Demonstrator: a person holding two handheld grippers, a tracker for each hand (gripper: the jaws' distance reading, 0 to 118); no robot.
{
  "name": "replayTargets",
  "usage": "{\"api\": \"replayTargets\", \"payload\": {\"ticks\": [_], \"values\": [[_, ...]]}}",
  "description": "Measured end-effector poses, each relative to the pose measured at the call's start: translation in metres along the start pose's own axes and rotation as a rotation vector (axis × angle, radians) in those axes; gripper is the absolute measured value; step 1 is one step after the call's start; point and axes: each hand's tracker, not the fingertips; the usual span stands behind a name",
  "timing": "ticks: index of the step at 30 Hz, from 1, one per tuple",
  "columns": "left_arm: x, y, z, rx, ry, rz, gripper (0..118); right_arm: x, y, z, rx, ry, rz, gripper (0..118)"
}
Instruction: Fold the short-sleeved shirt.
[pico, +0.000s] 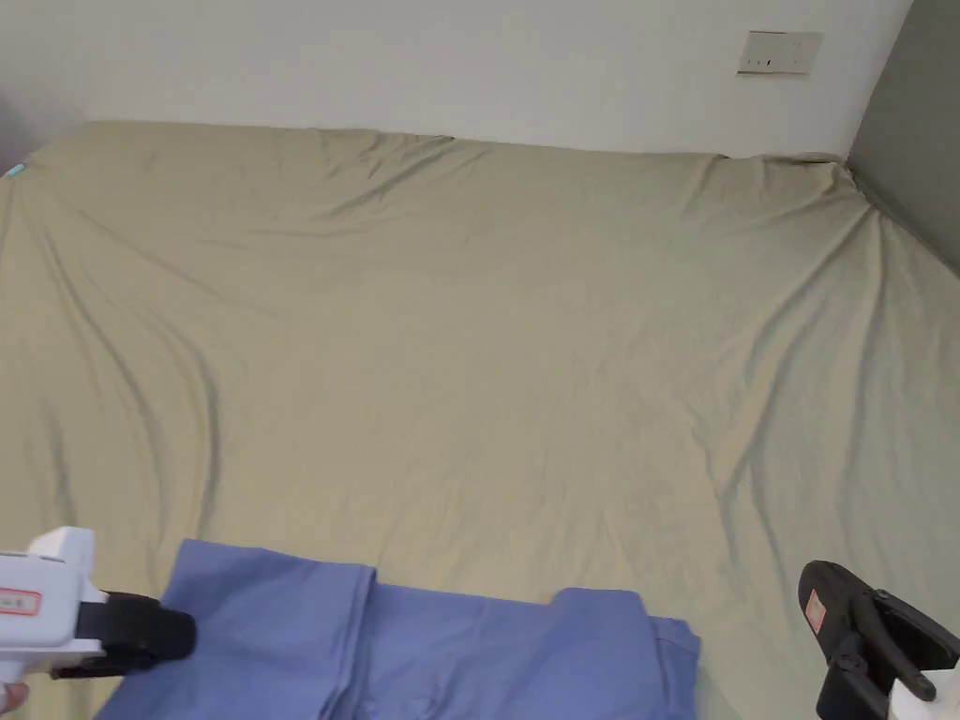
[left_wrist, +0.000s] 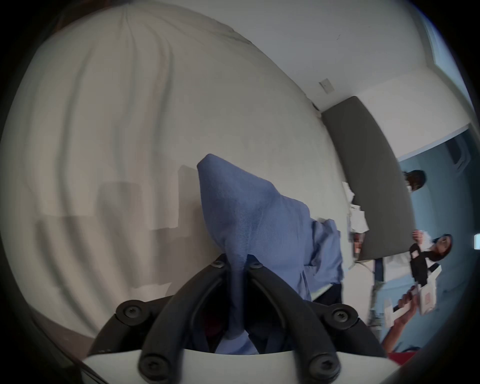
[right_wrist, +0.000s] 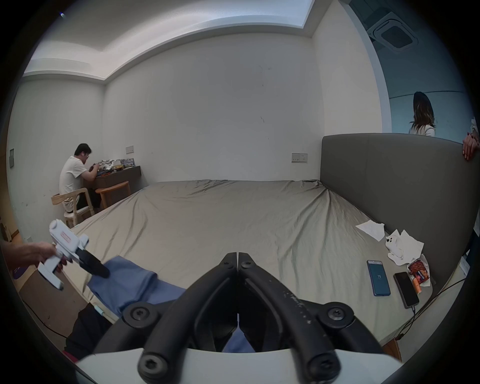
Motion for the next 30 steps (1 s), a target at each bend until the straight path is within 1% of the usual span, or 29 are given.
{"api": "replayTargets", "payload": {"ticks": [3, 5, 7, 12, 15, 17, 19, 23, 24, 25, 26, 27, 28, 29, 30], "values": [[0.006, 0.005, 0.025, 0.023, 0.004, 0.002, 9, -0.002, -0.002, -0.002, -0.006, 0.006, -0.001, 0], [0.024, 0.005, 0.031, 0.027, 0.002, -0.02, 9, -0.004, -0.003, -0.005, -0.013, 0.01, -0.004, 0], [0.05, 0.001, 0.034, 0.03, -0.037, -0.039, 9, -0.005, -0.002, -0.006, -0.016, 0.016, -0.006, 0], [0.133, -0.011, 0.014, -0.037, -0.154, -0.163, 9, -0.005, 0.0, -0.005, -0.016, 0.016, 0.004, 0], [0.192, -0.023, -0.015, -0.058, -0.246, -0.278, 9, -0.002, 0.0, -0.002, -0.015, 0.001, -0.001, 0], [0.217, -0.027, -0.042, -0.098, -0.292, -0.315, 9, 0.001, -0.002, -0.001, -0.023, -0.005, -0.012, 0], [0.247, -0.04, -0.08, -0.141, -0.292, -0.343, 9, 0.004, -0.004, 0.002, -0.029, -0.014, -0.021, 0], [0.265, -0.068, -0.155, -0.226, -0.233, -0.414, 9, 0.01, -0.004, 0.009, -0.032, -0.034, -0.023, 0], [0.265, -0.075, -0.17, -0.226, -0.199, -0.423, 13, 0.011, -0.003, 0.01, -0.032, -0.039, -0.026, 0], [0.264, -0.08, -0.181, -0.231, -0.176, -0.402, 19, 0.012, -0.002, 0.012, -0.031, -0.042, -0.029, 0], [0.262, -0.083, -0.185, -0.236, -0.188, -0.401, 27, 0.013, -0.001, 0.013, -0.029, -0.045, -0.03, 0], [0.259, -0.085, -0.181, -0.212, -0.202, -0.387, 43, 0.014, -0.001, 0.014, -0.028, -0.046, -0.029, 0], [0.258, -0.084, -0.172, -0.193, -0.218, -0.369, 55, 0.014, -0.001, 0.014, -0.03, -0.049, -0.026, 0], [0.256, -0.082, -0.161, -0.167, -0.254, -0.36, 62, 0.014, -0.001, 0.014, -0.03, -0.053, -0.022, 0], [0.251, -0.08, -0.144, -0.11, -0.285, -0.347, 64, 0.015, -0.001, 0.015, -0.031, -0.055, -0.02, 0]]}}
